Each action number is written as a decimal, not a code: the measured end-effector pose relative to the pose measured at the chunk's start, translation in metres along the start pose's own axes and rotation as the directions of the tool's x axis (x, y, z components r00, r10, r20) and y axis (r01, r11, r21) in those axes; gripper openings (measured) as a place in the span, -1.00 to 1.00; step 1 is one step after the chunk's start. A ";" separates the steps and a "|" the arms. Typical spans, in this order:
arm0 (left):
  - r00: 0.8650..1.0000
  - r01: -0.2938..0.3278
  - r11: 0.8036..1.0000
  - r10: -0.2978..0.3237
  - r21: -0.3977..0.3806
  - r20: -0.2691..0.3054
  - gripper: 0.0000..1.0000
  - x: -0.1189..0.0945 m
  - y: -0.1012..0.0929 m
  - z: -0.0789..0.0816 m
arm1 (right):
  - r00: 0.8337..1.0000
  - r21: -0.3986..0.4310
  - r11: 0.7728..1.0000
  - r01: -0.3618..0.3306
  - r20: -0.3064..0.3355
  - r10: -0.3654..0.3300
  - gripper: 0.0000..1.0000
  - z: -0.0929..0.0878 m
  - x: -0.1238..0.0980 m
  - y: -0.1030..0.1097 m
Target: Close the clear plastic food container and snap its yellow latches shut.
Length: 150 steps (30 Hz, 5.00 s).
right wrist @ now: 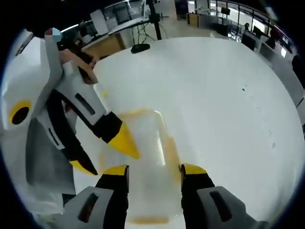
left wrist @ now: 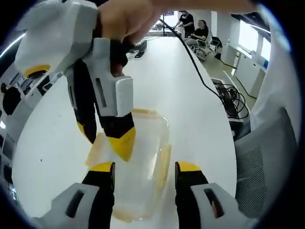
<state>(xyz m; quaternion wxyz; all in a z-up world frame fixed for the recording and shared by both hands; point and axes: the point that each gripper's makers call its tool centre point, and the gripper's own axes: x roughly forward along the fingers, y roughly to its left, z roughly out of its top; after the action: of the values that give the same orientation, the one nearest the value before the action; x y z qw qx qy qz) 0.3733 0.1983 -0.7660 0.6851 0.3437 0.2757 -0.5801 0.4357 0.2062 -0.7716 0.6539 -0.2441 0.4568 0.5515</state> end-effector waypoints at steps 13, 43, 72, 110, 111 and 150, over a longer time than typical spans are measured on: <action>0.991 -0.121 0.990 0.124 0.077 -0.039 -0.05 0.007 0.001 -0.003 | 0.991 -0.059 0.994 -0.093 -0.102 0.086 -0.16 0.001 0.006 0.004; 0.991 -0.125 0.987 0.129 0.101 -0.039 -0.10 0.006 0.005 0.000 | 0.988 -0.033 0.994 -0.105 -0.113 0.101 -0.17 0.001 0.006 0.006; 0.993 -0.042 0.998 0.047 0.055 -0.104 0.36 -0.007 0.010 -0.017 | 0.996 -0.126 0.992 0.013 -0.086 -0.024 0.13 -0.011 -0.013 0.005; 0.982 0.034 0.997 -0.021 0.066 -0.185 0.61 0.006 0.034 -0.045 | 0.976 -0.216 0.966 0.143 -0.132 -0.174 0.60 -0.056 -0.010 0.025; 0.982 0.036 0.997 -0.023 0.065 -0.187 0.62 0.007 0.034 -0.045 | 0.975 -0.213 0.965 0.151 -0.127 -0.181 0.59 -0.055 -0.010 0.024; 0.978 0.046 0.996 -0.029 0.080 -0.205 0.63 -0.004 0.027 -0.062 | 0.972 -0.213 0.965 0.155 -0.143 -0.188 0.49 -0.047 0.006 0.035</action>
<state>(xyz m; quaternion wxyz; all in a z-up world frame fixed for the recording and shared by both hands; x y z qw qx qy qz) 0.4009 0.2519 -0.7967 0.6273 0.4245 0.3261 -0.5657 0.3870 0.1801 -0.7920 0.6322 -0.3914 0.4278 0.5139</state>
